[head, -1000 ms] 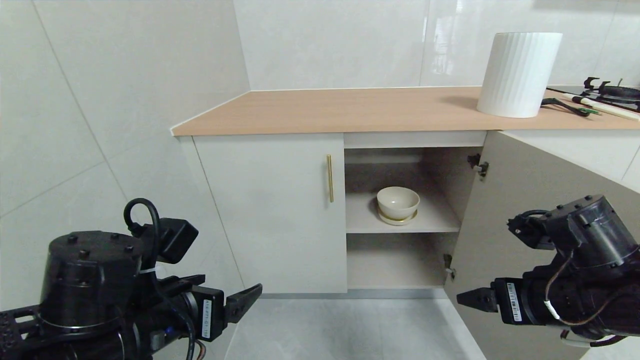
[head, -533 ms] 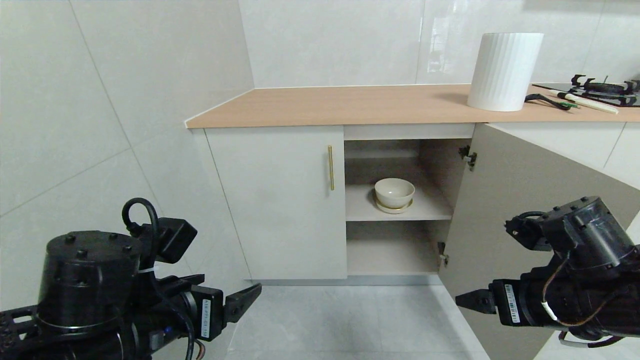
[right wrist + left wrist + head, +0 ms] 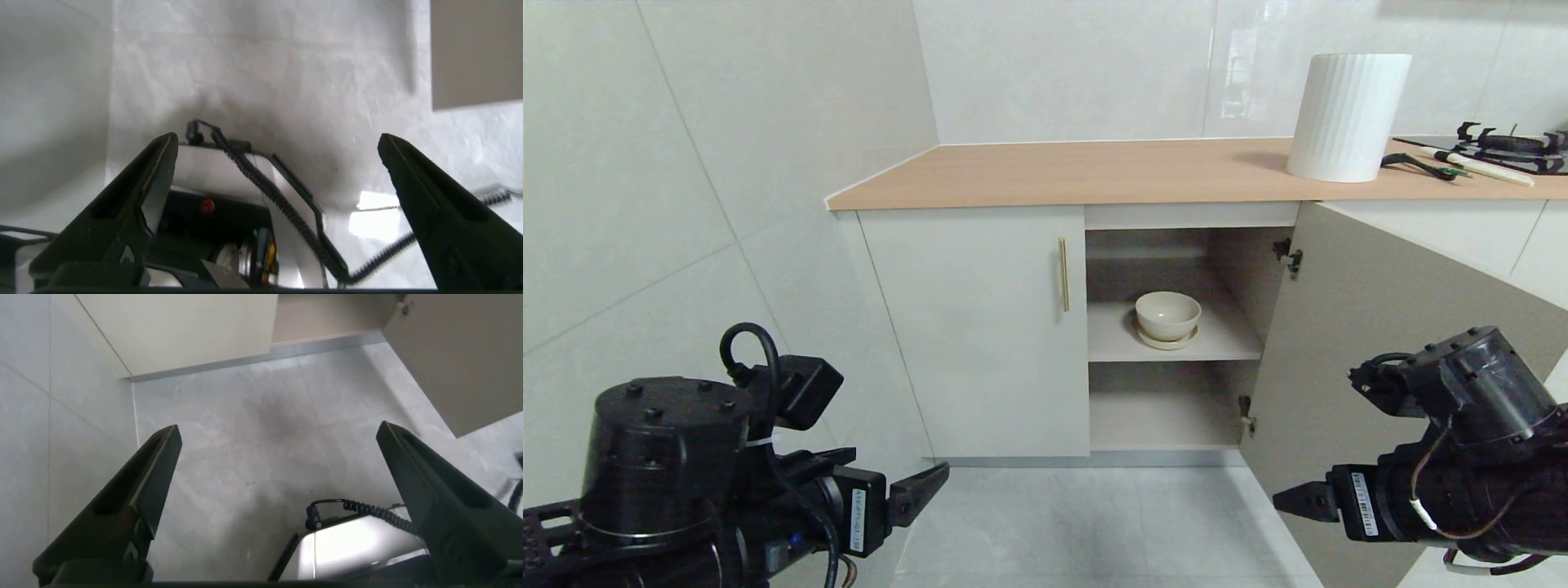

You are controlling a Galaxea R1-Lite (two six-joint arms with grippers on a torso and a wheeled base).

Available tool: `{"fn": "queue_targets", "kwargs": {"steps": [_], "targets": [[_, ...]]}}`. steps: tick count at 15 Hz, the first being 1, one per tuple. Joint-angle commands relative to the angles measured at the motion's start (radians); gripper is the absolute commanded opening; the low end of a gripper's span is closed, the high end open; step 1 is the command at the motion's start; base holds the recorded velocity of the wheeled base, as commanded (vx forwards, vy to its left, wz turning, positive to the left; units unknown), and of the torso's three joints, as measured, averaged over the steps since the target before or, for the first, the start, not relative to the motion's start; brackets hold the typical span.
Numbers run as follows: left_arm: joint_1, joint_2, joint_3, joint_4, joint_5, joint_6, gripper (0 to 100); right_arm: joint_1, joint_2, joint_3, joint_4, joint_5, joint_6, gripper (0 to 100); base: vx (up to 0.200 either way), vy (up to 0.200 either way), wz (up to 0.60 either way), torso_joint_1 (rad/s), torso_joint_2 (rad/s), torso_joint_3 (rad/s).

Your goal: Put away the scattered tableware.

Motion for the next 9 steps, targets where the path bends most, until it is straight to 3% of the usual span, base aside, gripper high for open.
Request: {"fn": "queue_targets", "kwargs": {"steps": [1,9], "targets": [[-0.001,0.001,0.000,0.000,0.002,0.001,100,0.001,0.004,-0.003,0.002,0.000,-0.002,100,0.000,-0.200,0.00,0.002,0.00,0.007],[-0.001,0.004,0.003,0.000,0.000,0.000,100,-0.015,-0.004,-0.023,0.137,0.000,-0.037,100,0.000,-0.200,0.00,0.003,0.00,0.001]]}}
